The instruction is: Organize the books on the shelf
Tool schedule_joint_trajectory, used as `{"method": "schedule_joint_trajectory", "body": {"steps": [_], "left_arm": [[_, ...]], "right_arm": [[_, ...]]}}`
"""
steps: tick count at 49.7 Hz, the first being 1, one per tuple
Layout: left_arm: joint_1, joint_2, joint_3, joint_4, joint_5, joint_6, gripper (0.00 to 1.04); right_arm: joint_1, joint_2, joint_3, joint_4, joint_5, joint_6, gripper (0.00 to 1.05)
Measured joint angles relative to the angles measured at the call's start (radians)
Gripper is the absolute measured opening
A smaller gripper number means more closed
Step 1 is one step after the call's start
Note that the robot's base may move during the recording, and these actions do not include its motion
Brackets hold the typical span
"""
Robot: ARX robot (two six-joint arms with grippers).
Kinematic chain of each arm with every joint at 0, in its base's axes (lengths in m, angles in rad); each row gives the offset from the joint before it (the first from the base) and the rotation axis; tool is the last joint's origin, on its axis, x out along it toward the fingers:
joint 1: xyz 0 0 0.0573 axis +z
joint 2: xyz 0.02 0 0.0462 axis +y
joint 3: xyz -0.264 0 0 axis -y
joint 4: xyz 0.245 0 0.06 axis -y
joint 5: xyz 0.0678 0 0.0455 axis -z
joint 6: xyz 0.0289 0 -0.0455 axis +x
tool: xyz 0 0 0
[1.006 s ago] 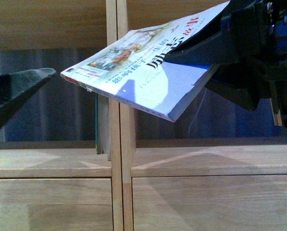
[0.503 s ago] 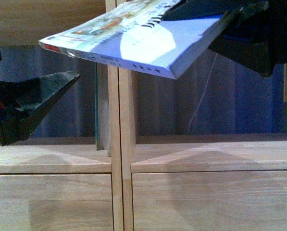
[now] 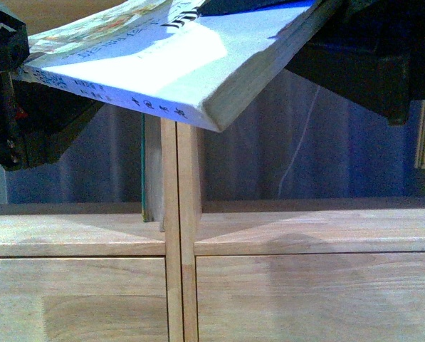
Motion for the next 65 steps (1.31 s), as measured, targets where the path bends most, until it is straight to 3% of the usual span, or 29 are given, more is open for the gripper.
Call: {"method": "schedule_joint_trajectory", "body": {"steps": [6,28,37,43,56,65], "left_arm": [[-0.002,0.0,0.001,-0.002,-0.016,0.008,0.7],[-0.001,-0.009,0.01,-0.031,-0.04,-0.076,0.22],[-0.001,-0.016,0.012,-0.046,-0.043,-0.088,0.19],[-0.001,-0.017,0.014,-0.062,-0.052,-0.075,0.19],[0.022,-0.017,0.014,-0.113,-0.065,0.0,0.19],[0.058,-0.032,0.022,-0.21,-0.073,0.122,0.18]], "right_arm": [[0.001,0.0,0.0,0.0,0.0,0.0,0.07],[0.001,0.0,-0.002,-0.005,0.015,-0.005,0.07],[0.001,0.001,-0.002,-0.011,0.024,-0.01,0.07],[-0.012,0.007,-0.002,0.008,0.042,-0.015,0.29],[-0.086,0.01,0.001,0.07,0.137,-0.113,0.62],[-0.251,0.052,0.06,0.126,0.306,-0.342,0.91]]}}
